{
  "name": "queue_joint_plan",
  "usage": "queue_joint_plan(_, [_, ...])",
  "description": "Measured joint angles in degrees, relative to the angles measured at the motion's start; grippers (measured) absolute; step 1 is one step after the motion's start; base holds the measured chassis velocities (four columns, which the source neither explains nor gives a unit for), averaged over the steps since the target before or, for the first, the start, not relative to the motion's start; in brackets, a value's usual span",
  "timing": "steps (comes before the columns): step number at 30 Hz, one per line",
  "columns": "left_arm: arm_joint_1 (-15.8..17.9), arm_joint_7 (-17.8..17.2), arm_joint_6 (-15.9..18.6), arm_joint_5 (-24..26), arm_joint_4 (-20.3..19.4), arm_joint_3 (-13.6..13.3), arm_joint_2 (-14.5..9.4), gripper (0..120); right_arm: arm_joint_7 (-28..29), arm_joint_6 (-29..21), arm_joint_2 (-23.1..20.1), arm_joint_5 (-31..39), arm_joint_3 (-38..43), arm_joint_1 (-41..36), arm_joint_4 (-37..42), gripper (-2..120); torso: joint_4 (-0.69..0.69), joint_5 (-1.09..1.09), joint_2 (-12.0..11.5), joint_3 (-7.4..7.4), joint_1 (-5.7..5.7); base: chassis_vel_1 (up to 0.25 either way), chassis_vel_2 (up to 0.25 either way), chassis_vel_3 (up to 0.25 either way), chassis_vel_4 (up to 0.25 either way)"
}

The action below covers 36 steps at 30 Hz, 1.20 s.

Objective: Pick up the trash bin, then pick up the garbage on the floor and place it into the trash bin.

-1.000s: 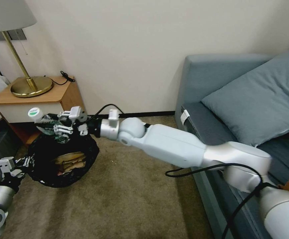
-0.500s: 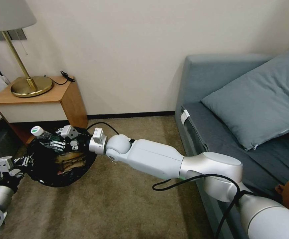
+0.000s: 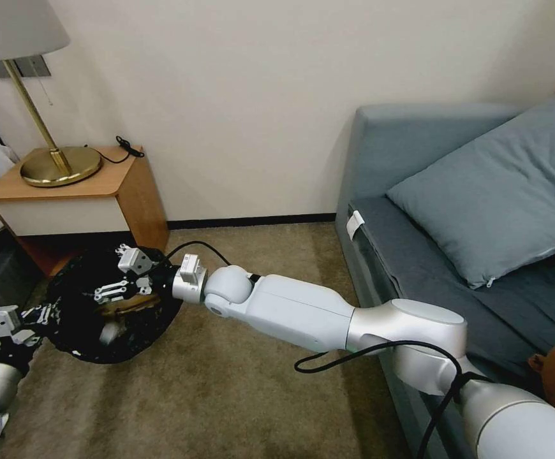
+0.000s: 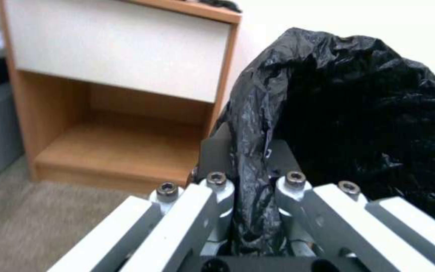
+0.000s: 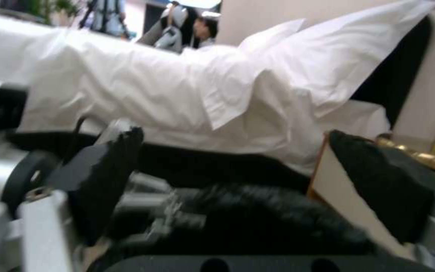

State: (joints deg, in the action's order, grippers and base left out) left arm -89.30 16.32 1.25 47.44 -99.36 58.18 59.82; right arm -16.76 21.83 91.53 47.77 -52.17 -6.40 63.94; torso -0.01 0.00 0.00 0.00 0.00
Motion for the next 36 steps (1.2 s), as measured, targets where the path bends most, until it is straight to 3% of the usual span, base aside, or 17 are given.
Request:
queue_joint_plan(4, [-0.3, -3.35, 1.82, 3.53, -0.16, 0.0, 0.34, 4, 3.37, -1.11, 0.43, 0.08, 2.33, -0.02, 0.7, 100, 0.02, 0.0, 0.0, 0.0, 0.0, 0.0, 0.0, 0.0, 0.0])
queue_joint_plan(5, [-0.31, -6.37, 2.97, 6.03, -0.39, -0.03, 0.46, 4, 4.55, -1.83, 0.1, 0.02, 3.35, 0.24, 1.12, 100, 0.02, 0.0, 0.0, 0.0, 0.0, 0.0, 0.0, 0.0, 0.0])
queue_joint_plan(6, [-0.31, -6.37, 2.97, 6.03, -0.39, -0.03, 0.46, 4, 4.55, -1.83, 0.1, 0.02, 3.35, 0.24, 1.12, 100, 0.02, 0.0, 0.0, 0.0, 0.0, 0.0, 0.0, 0.0, 0.0])
queue_joint_plan(9, [0.18, -12.99, 6.01, 12.89, -1.0, -0.39, 0.52, 4, 5.74, -2.48, -1.13, -0.07, 5.1, 0.67, 1.72, 100, 0.01, 0.01, 0.0, 0.0, 0.0, 0.0, 0.0, 0.0, 0.0])
queue_joint_plan(12, [1.24, -14.58, 6.51, 15.51, 0.69, -0.74, 0.19, 4, 5.8, -2.5, -2.15, -0.59, 5.8, 0.4, 1.96, 100, -0.01, 0.02, 0.0, 0.0, 0.0, 0.0, 0.0, 0.0, 0.0])
queue_joint_plan(16, [2.16, -15.58, 7.01, 17.54, 2.41, -1.4, 0.09, 4, 5.8, -2.44, -2.98, -1.25, 5.98, -0.4, 2.18, 100, 0.0, 0.01, 0.0, 0.0, 0.0, 0.0, 0.0, 0.0, 0.0])
queue_joint_plan(19, [4.6, -15.1, 6.45, 15.39, 8.62, -2.69, 0.45, 4, 5.69, -1.95, -3.63, -2.75, 6.68, -1.95, 2.19, 100, -0.01, 0.01, 0.0, 0.0, 0.0, 0.0, 0.0, 0.0, 0.0])
queue_joint_plan(23, [5.84, -14.09, 5.33, 13.14, 12.81, -3.56, 0.61, 4, 5.48, -1.49, -4.19, -3.81, 7.06, -3.04, 1.94, 100, 0.03, -0.02, 0.0, 0.0, 0.0, 0.0, 0.0, 0.0, 0.0])
queue_joint_plan(32, [6.84, -12.55, 5.47, 10.6, 14.71, -3.73, 0.82, 6, 4.64, -1.05, -4.74, -4.58, 7.39, -3.97, 1.6, 100, 0.01, 0.0, 0.0, 0.0, 0.0, 0.0, 0.0, 0.0, 0.0])
queue_joint_plan(36, [6.73, -12.46, 5.48, 10.33, 14.69, -3.48, 0.77, 19, 4.54, -1.02, -4.65, -4.71, 7.42, -4.23, 1.44, 100, 0.0, 0.0, 0.0, 0.0, 0.0, 0.0, 0.0, 0.0, 0.0])
